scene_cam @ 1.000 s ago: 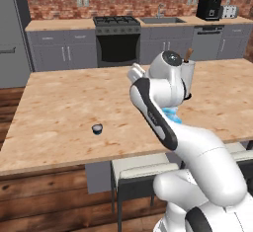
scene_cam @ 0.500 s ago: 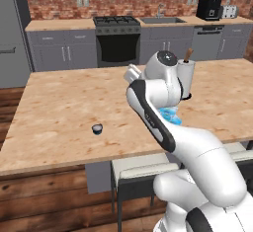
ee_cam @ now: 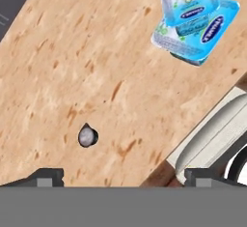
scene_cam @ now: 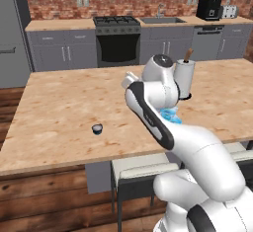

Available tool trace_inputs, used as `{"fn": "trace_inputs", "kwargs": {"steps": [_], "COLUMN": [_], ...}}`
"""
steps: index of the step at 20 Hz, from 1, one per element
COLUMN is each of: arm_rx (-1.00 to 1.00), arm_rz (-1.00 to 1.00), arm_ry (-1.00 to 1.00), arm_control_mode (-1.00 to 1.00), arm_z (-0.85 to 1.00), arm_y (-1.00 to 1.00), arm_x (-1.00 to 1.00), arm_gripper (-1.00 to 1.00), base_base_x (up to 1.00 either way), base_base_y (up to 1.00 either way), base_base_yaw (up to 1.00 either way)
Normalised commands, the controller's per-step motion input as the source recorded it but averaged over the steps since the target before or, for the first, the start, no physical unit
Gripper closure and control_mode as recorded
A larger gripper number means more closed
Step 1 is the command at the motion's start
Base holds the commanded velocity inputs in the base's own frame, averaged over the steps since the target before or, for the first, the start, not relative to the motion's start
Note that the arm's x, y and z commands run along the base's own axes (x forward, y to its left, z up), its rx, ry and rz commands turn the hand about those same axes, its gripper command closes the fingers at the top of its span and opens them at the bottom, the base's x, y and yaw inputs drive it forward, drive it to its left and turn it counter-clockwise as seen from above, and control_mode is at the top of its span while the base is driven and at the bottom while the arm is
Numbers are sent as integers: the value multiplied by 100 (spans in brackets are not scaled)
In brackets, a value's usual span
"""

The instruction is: Stack the yogurt containers by placing the smaller containers on top of the larger containers.

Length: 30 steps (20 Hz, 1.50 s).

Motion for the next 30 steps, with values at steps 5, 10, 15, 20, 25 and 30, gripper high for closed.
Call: {"fn": "trace_inputs", "kwargs": {"steps": [5,10,15,20,25,30], "arm_rx": [0,-2,-5,-8,-10,-12], "arm_rz": [5,3,1,0,0,0], "arm_ry": [8,7,9,9,8,6], "arm_control_mode": [-100,-100,-100,-100,-100,-100], "arm_z": [-27,-19,-17,-15,-13,-14], "arm_y": [7,20,30,34,36,33], "arm_x": [4,11,18,22,28,30], "arm_gripper": [-100,-100,-100,-100,-100,-100], "base_base_x": [0,0,0,0,0,0], "base_base_y": [0,0,0,0,0,0], "base_base_yaw": [0,0,0,0,0,0]}}
